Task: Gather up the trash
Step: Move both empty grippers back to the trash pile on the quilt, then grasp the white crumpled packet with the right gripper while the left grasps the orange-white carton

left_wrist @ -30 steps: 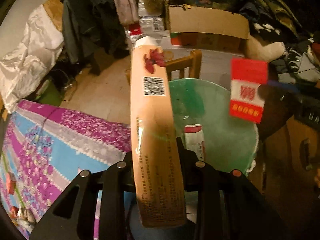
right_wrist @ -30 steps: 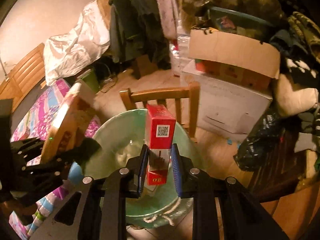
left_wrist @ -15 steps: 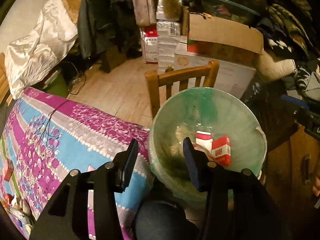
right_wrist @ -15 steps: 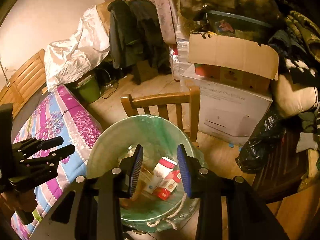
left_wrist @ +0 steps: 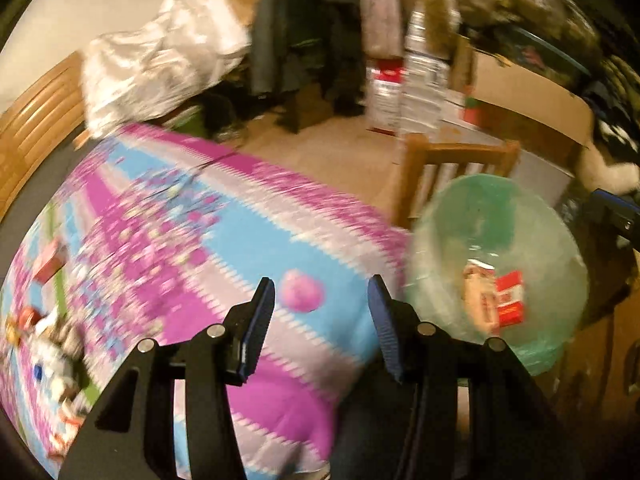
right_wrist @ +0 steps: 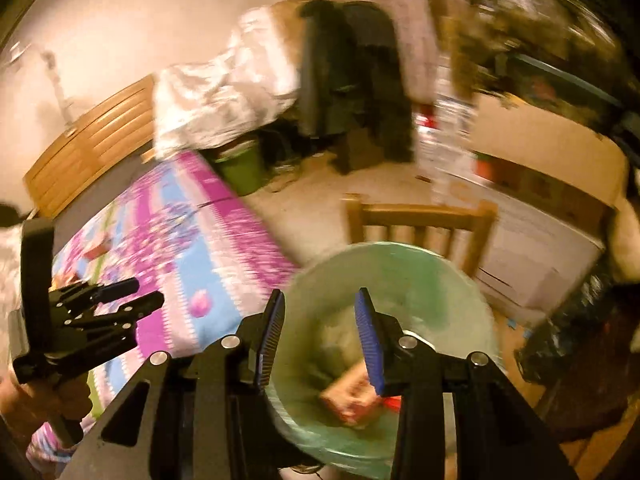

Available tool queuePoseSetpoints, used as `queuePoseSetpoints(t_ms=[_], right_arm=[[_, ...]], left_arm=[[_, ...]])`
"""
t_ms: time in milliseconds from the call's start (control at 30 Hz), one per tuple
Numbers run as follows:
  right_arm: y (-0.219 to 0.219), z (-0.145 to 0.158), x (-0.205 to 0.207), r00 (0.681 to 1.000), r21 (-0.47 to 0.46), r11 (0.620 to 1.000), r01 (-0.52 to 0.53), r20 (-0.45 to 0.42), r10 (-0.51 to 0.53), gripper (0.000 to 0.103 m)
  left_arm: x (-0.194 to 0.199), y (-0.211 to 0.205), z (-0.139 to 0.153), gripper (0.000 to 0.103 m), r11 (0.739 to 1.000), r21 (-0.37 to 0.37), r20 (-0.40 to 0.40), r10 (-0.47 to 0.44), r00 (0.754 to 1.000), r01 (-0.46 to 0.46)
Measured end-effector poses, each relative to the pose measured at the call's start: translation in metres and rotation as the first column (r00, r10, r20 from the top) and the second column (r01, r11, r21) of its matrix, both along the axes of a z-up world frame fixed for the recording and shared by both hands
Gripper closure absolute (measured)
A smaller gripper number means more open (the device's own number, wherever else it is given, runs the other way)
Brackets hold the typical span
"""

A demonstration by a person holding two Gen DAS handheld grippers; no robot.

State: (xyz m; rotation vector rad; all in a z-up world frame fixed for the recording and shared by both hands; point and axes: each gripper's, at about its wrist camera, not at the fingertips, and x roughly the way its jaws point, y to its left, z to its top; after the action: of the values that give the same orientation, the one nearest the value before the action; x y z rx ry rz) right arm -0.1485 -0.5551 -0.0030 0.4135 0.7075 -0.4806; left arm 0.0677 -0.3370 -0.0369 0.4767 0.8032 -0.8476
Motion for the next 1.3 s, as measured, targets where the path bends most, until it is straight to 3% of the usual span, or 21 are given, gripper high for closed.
queuePoseSetpoints(t_ms=[167, 233, 433, 633, 733, 900, 933, 1067, 1167, 1300], right_arm=[[0.045, 0.004, 0.049, 0.99, -0.018, 0.991, -0.136, 0.032, 0.136, 0.043], [0.065, 0.007, 0.069, 0.979, -0.017, 0.981, -0.194, 0.055, 0.195, 0.041], [0.115, 0.002, 0.12, 0.948, 0.07, 0.947, -0.314, 0.082, 0.309, 0.038], [0.17, -0.015, 0.167, 0.885, 0.122, 0.877, -0.465, 0.032, 0.465, 0.036], [0.201, -0.023, 0.186, 0.84, 0.14, 0.831, -0.539, 0.015, 0.542, 0.036], [0.248, -0.045, 0.219, 0.763, 0.201, 0.749, -0.631, -0.015, 0.647, 0.036], [0.255, -0.049, 0.225, 0.752, 0.215, 0.737, -0.641, -0.017, 0.659, 0.036], [0.286, -0.067, 0.252, 0.703, 0.257, 0.683, -0.684, -0.016, 0.711, 0.036], [0.313, -0.066, 0.281, 0.664, 0.184, 0.654, -0.734, -0.013, 0.748, 0.036], [0.355, -0.052, 0.34, 0.6, 0.001, 0.6, -0.8, -0.008, 0.8, 0.036]], left_arm=[[0.025, 0.061, -0.004, 0.054, 0.987, -0.004, 0.039, 0.163, 0.986, -0.163], [0.034, 0.085, -0.007, 0.051, 0.974, -0.004, 0.042, 0.228, 0.973, -0.228], [0.062, 0.174, -0.023, 0.051, 0.897, 0.0, -0.015, 0.441, 0.897, -0.441], [0.073, 0.259, -0.032, 0.051, 0.788, -0.001, -0.047, 0.615, 0.787, -0.616], [0.073, 0.302, -0.036, 0.051, 0.717, -0.003, -0.07, 0.695, 0.716, -0.697], [0.075, 0.374, -0.04, 0.051, 0.56, -0.021, -0.126, 0.821, 0.557, -0.828], [0.078, 0.39, -0.04, 0.051, 0.52, -0.025, -0.153, 0.842, 0.517, -0.854], [0.093, 0.425, -0.041, 0.049, 0.421, -0.052, -0.24, 0.875, 0.421, -0.906], [0.107, 0.433, -0.04, 0.039, 0.373, -0.088, -0.311, 0.87, 0.382, -0.924], [0.135, 0.435, -0.051, 0.037, 0.326, -0.092, -0.362, 0.869, 0.336, -0.941]])
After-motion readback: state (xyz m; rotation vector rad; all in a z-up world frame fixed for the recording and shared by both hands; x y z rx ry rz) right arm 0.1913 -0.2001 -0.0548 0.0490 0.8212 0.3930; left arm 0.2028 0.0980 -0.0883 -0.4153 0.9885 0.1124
